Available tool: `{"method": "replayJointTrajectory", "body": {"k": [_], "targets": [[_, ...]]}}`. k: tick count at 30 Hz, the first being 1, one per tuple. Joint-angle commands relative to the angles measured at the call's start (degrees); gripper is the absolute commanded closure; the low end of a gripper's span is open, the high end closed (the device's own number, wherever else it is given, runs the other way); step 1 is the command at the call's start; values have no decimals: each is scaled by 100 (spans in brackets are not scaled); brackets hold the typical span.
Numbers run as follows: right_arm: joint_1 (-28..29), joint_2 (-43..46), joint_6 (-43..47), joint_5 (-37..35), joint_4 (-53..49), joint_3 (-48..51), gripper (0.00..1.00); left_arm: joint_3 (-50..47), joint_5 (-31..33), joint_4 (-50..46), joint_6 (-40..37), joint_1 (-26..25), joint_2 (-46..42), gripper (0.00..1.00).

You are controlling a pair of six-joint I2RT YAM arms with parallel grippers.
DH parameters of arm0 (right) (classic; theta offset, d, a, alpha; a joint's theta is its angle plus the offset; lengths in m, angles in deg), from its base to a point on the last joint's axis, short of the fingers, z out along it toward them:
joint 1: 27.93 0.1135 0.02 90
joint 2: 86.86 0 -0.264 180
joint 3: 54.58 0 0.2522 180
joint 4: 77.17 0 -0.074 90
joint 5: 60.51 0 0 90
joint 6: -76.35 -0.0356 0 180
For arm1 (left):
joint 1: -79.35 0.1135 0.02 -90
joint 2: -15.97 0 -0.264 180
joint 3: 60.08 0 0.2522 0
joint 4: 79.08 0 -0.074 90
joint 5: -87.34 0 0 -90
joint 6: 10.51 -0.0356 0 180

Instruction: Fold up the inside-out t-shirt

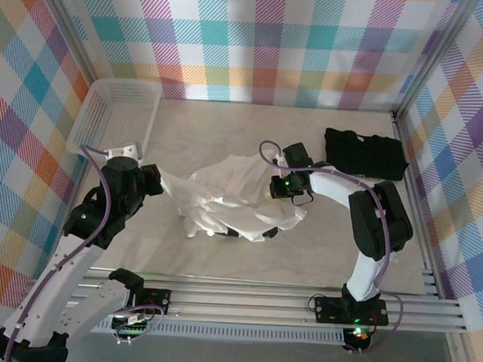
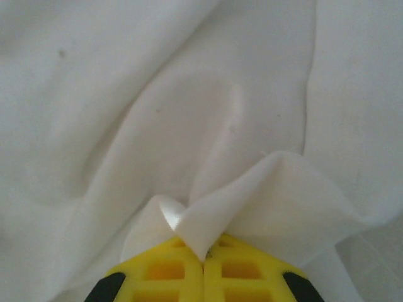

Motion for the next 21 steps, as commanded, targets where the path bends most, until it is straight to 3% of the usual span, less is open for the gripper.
{"method": "replayJointTrajectory", "body": {"k": [1, 10, 16, 21], "targets": [[-205, 735, -18, -57, 365, 172, 100, 347, -61, 87, 84, 117, -5, 100], [-1277, 3486, -57, -590, 682, 417, 100, 2106, -809, -431, 43, 1179, 473, 100], [-1536, 4432, 264, -884, 180, -28, 100, 3088, -948, -492, 81, 1801, 795, 100], [-1528, 4905, -14, -66, 410, 571, 100, 3263, -910, -634, -51, 1963, 929, 100]]}}
